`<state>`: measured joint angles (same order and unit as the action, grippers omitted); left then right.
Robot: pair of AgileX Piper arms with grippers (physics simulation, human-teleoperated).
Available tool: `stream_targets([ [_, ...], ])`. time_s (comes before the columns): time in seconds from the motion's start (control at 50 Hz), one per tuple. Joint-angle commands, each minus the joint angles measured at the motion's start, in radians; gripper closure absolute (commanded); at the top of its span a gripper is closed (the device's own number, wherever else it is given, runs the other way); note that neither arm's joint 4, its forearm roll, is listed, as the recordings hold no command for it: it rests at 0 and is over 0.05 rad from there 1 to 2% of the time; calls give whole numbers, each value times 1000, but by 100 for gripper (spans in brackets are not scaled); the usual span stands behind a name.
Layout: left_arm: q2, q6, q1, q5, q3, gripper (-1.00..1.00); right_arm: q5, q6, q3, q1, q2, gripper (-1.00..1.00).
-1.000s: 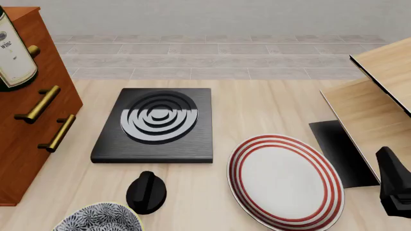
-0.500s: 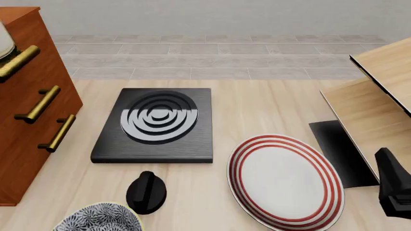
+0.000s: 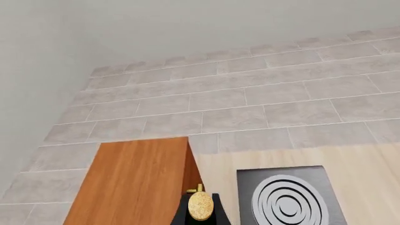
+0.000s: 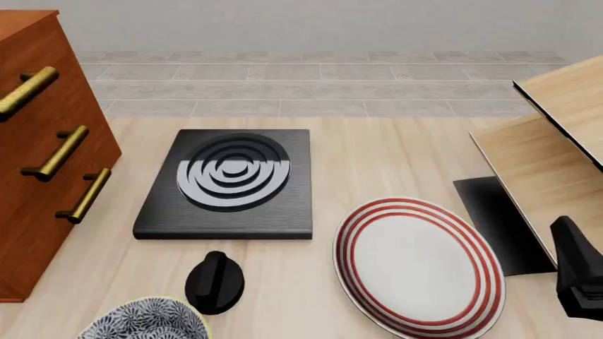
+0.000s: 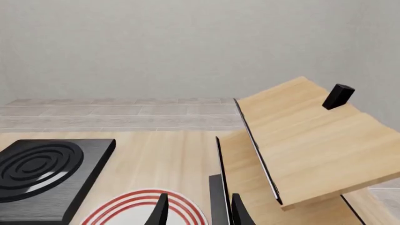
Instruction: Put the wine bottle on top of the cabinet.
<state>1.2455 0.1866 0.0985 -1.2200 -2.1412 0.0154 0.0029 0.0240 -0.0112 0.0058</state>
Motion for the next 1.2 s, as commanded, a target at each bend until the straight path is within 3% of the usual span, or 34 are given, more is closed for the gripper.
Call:
stream_targets([
  [0.02, 45, 21, 62, 0, -55, 100, 7, -2, 11, 0, 2, -100],
  [0.22, 64, 6, 107, 0, -55, 100, 3, -2, 6, 1, 3, -100],
  [0.26, 68, 47, 127, 0, -44, 100, 2, -1, 6, 1, 3, -100],
  [0.3, 73, 23, 135, 0, -55, 100, 2, -1, 6, 1, 2, -100],
  [0.78, 120, 60, 265, 0, -73, 100, -1, -4, 3, 1, 2, -100],
  [0.84, 104, 85, 257, 0, -43, 100, -1, -3, 3, 1, 3, -100],
  [1.2, 124, 83, 291, 2, -19, 100, 2, -5, 1, 4, -3, -100],
])
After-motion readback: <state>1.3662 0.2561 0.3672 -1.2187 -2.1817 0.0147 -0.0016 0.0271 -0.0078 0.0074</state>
